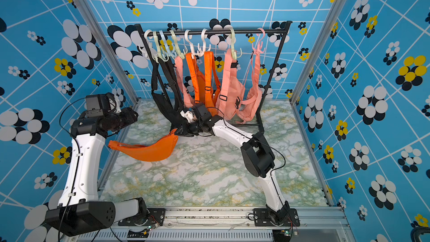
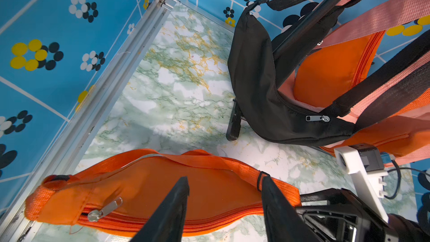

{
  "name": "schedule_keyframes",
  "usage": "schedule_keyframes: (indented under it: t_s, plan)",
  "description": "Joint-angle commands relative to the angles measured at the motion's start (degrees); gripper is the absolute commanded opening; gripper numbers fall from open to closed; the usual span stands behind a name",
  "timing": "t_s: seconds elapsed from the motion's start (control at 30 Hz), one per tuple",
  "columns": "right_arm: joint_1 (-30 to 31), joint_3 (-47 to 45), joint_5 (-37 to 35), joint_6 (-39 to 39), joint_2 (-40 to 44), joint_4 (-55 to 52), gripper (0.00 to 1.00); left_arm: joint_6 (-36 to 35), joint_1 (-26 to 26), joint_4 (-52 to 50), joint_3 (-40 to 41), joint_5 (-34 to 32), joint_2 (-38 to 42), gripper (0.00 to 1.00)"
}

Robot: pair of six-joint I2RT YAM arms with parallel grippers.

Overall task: Take the bag off the hook
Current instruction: Place the bag at the center of the board.

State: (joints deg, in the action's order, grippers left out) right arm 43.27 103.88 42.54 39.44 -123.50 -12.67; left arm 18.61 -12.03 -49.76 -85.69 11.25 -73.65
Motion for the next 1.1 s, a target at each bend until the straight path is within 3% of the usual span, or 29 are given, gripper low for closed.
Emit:
schedule_keyframes:
  t_s: [0.0, 0.13, 0.33, 0.4, 0.53, 0.9, 1.07]
  plan:
    - [0.46, 0.41, 3.96, 0.81, -1.66, 2.55, 0.10, 0.97, -0.19, -0.34, -1.64, 2.20, -0.93, 0.54]
    - [0.51, 2.37, 6.76, 0.32, -1.64, 1.13, 0.00, 0.90, -0.21, -0.51, -2.95, 2.61, -1.79, 0.54]
    - [0.42, 5.35, 14.14, 4.13, -2.04, -1.30, 0.00, 0.94, -0.22, -0.95, -4.55, 3.95, -3.36, 0.54]
    - [0.44, 3.43, 18.44, 12.04, -2.03, 6.21, 0.00, 0.95, -0.27, -0.79, -4.83, 4.17, -3.77, 0.54]
    - [-0.54, -1.42, 19.08, 29.79, -3.40, 19.19, 0.00, 1.55, -0.25, 0.19, -4.50, 5.34, -4.65, 0.54]
    - [-6.92, -24.02, 0.54, 66.24, -8.33, 54.97, 0.00, 1.91, -0.19, 2.05, -0.54, 7.74, -4.82, 0.54]
    - [-7.09, -26.29, -3.62, 68.13, -8.96, 55.27, 0.00, 1.79, -0.27, 2.21, 1.00, 8.18, -4.23, 0.54]
